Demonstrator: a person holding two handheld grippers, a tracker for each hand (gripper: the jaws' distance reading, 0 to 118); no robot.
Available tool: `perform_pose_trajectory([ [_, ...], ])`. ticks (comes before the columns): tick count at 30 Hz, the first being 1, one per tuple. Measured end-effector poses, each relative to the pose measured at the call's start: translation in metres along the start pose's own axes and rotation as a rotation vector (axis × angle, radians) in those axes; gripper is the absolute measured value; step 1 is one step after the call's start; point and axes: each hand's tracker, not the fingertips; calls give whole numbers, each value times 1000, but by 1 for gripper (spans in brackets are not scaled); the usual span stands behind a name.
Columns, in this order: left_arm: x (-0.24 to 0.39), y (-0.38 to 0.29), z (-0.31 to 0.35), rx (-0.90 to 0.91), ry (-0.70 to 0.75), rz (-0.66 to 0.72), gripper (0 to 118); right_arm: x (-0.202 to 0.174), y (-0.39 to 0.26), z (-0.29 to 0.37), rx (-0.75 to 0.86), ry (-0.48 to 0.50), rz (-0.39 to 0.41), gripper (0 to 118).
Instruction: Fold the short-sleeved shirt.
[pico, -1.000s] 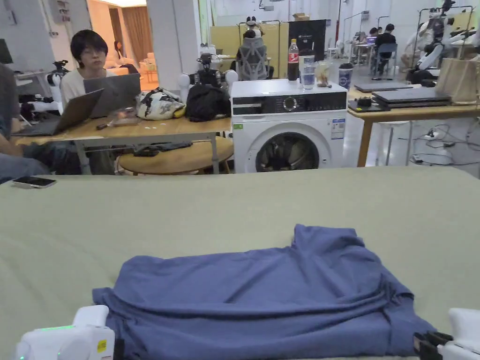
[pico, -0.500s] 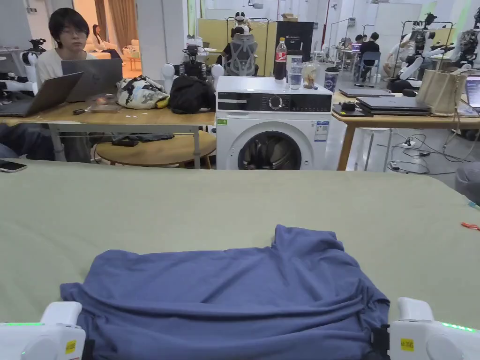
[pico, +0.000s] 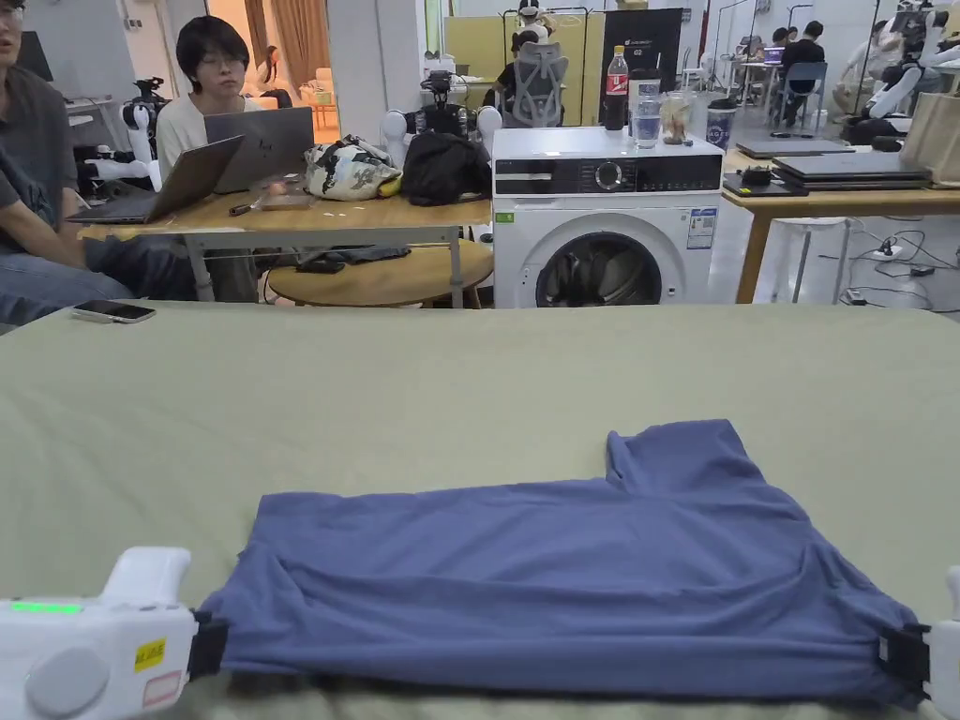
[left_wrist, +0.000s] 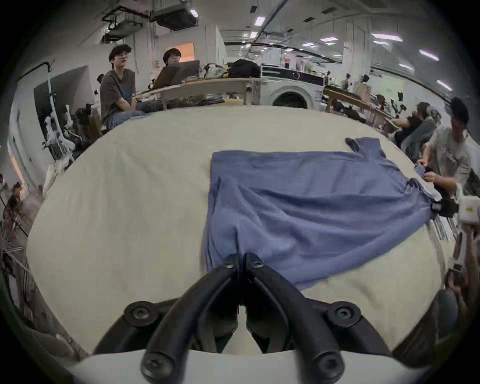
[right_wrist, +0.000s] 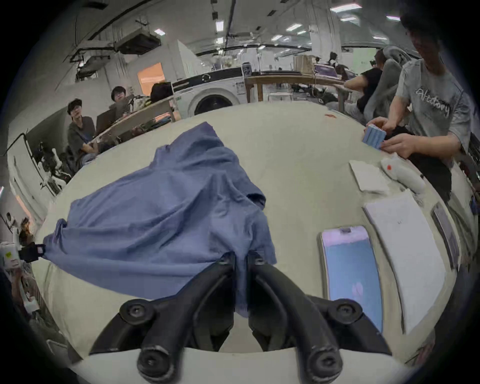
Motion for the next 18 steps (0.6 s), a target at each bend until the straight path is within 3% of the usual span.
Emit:
perform_pose_trajectory([
  [5,-3,-50,18,-48,-14,15,0,4,-36,27,-12,1,23,4],
  [10,-8,-59,30,16,-23,27,0,-2,-51,39,-20,-11,75,5],
  [11,-8,-57,32,47,-39,55,0,-1,-51,37,-11,1,83,9],
  [13,-10,-52,33,68,-58,112,35,-5,-49,40,17,-24,111,48],
  [14,-9,-50,36,97,-36,126,35,-7,-48,44,60,-31,132,48],
  [17,1,-42,45,232,-6,70,61,-19,-38,57,147,35,141,62],
  [18,7,-37,47,272,-7,74,62,-27,-32,59,168,60,140,62],
])
